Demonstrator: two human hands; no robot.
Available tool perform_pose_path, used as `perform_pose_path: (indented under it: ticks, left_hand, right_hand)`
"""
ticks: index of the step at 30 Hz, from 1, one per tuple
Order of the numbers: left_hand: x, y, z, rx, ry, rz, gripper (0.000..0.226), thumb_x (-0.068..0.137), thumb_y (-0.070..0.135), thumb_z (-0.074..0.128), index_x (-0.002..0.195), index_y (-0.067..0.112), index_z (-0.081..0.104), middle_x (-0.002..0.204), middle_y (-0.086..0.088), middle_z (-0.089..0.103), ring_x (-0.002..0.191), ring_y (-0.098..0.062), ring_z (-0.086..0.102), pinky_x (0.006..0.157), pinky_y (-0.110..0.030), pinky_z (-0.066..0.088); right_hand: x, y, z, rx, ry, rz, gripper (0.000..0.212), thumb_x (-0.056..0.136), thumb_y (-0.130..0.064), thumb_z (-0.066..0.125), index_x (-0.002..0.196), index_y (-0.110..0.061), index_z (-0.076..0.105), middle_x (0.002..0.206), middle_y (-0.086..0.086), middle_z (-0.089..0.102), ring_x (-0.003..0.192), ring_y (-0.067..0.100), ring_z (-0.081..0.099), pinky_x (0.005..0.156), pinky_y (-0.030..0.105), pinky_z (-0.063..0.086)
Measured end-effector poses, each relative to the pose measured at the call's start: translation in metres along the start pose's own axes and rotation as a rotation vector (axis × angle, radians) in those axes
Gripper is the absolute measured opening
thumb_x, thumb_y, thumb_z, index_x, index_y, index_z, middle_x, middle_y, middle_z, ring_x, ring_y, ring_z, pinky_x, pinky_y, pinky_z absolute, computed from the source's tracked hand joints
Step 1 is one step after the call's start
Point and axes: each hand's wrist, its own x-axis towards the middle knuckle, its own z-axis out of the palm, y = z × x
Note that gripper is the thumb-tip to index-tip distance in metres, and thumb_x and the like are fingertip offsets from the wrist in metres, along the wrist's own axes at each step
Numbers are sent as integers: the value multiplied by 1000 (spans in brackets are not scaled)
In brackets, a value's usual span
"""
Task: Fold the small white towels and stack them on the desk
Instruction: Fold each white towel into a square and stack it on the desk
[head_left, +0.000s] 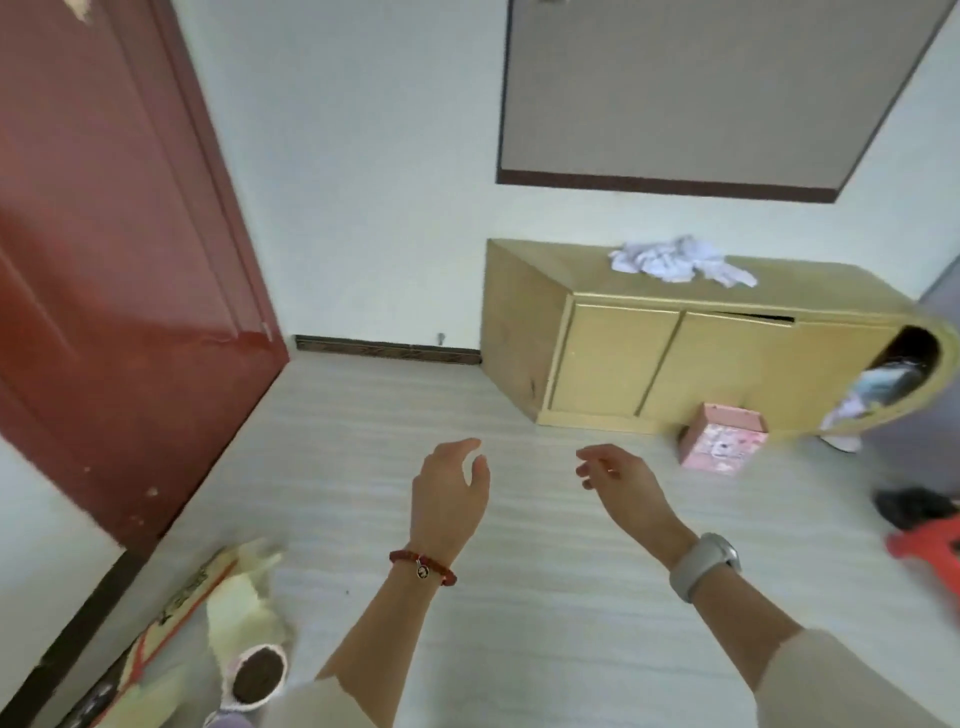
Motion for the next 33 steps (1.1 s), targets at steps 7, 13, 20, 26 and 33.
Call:
perform_pose_path:
  ticks: [7,13,20,26,33]
  left_hand:
    - [165,96,181,-61,-272,190,26,93,17,49,115,11,61,117,-4,61,112,-18,54,97,-27,40]
    - [295,198,306,-61,-405,332,23,92,14,50,110,9,63,113,-5,62,107,-17,57,82,-11,33]
    - [400,297,458,-70,-517,471,24,92,13,47,112,10,62,116,-4,59,108,-15,55,84,-12,35]
    - [502,349,578,-55,-522,378,24,92,12,47,110,11,62,113,-4,62,106,-15,56,85,-15,38]
    - [614,360,677,50,-523,252,21,92,10,46,106,10,62,107,-4,61,99,-19,57,83,-19,39]
  right_hand:
    - [139,86,-144,75,239,196,24,91,-2,41,101,-5,63,78,1,63,65,12,60,58,12,42]
    - [246,113,-262,114,408,275,25,90,-1,40,95,-10,63,74,-1,63,64,13,60,60,14,43]
    - [368,182,-382,123,517,333,26,91,-1,37,91,-11,61,73,-2,62,61,13,59,58,19,43]
    - [508,239,-482,145,461,365,28,89,0,36,97,-5,63,72,0,62,60,14,57,58,21,42]
    - [657,282,-535,117,303,392,25,91,-2,37,95,-10,61,76,2,63,62,10,57,53,17,43]
